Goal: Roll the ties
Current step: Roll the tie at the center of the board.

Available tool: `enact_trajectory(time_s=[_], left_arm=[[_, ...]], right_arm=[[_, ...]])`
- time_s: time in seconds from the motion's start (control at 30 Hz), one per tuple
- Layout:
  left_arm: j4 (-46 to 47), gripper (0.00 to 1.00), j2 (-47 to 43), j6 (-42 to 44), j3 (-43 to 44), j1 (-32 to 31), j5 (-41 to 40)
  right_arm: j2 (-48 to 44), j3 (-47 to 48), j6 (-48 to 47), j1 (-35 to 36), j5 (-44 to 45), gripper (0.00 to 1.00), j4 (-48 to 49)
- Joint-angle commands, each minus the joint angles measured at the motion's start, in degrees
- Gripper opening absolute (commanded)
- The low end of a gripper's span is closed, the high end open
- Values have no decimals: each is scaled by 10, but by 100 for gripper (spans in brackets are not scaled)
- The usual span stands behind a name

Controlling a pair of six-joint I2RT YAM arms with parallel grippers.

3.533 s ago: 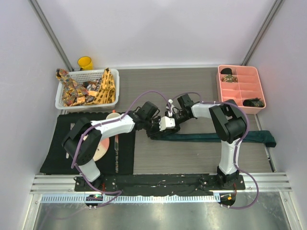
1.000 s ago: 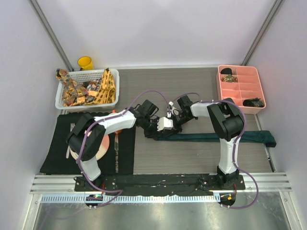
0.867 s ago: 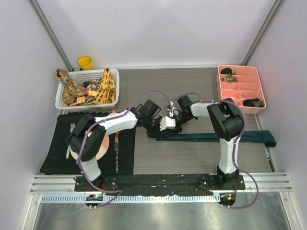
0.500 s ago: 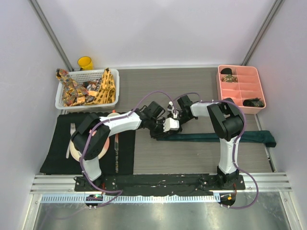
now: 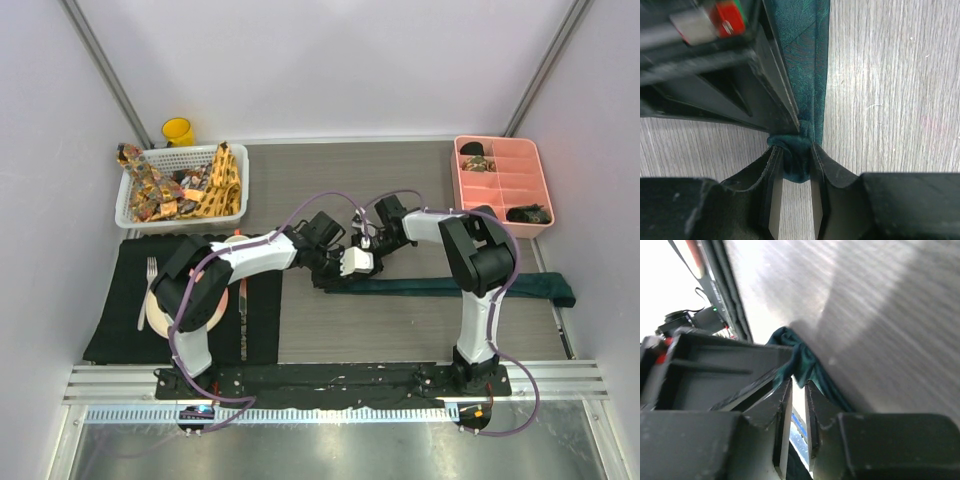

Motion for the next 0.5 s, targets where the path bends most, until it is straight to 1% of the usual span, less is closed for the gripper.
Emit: enact_trajectory(time_s=[0.0,0.17,0.23,0.47], left_arm=[[-17,29,9,11,9,-1,-4],[-17,29,10,11,13,-1,-1],[-17,29,10,9,14,0,1],[-16,29,9,6,14,-1,3]], right_arm=[[-52,8,-7,-4,-45,24,-3],[-44,0,17,-2,-48,29,23],[-33,-1,33,-1,-48,29,37],[-8,-7,31,-1,-39,29,44]])
